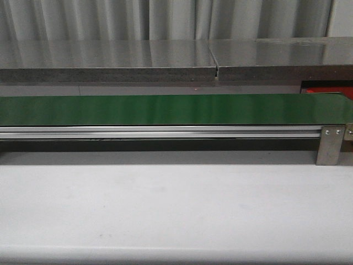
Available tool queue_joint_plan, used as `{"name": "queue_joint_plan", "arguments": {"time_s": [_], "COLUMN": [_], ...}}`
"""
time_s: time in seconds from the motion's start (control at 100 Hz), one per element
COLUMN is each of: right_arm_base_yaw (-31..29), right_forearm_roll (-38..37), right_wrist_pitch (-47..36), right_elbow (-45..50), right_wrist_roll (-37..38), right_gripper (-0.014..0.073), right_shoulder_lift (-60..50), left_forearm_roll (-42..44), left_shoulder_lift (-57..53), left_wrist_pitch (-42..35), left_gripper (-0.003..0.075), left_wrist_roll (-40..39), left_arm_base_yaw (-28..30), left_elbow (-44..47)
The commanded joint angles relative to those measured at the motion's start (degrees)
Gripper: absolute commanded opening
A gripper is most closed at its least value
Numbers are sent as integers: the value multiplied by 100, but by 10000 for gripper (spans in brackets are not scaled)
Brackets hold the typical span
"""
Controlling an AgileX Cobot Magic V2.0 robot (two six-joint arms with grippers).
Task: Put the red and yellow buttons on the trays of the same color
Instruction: 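Move the left gripper over a red push-button in the pile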
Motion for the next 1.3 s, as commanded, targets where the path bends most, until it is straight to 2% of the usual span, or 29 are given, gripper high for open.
{"name": "queue_joint_plan", "arguments": {"time_s": [0.0, 0.26, 0.49, 0.68, 0.87, 1.01, 1.29], "right_arm_base_yaw": [4, 4, 4, 4, 4, 4, 4], "right_forearm_roll": [-88, -88, -88, -88, -88, -88, -88], "right_wrist_pitch": [-469, -469, -469, -469, -469, -469, -469], "right_elbow": [-104, -104, -104, -104, -104, -104, -104], "right_wrist_roll": [2, 2, 2, 2, 2, 2, 2], "right_gripper": [-116, -116, -116, -116, -116, -116, -116], "right_shoulder_lift": [38, 38, 38, 38, 38, 38, 38], "left_forearm_roll": [-7, 34, -677, -677, -677, -828, -829], "left_shoulder_lift": [-190, -190, 117, 1223, 2694, 3601, 4591], "left_wrist_pitch": [-417, -666, -291, 59, 1580, 2317, 2235], "left_gripper": [-19, -19, -19, -19, -19, -19, -18], "left_wrist_roll": [-54, -54, -54, -54, -54, -54, -54], "left_arm_base_yaw": [-3, -3, -3, -3, -3, -3, -3], "left_elbow": [60, 46, -580, -1672, -3092, -3845, -4124]}}
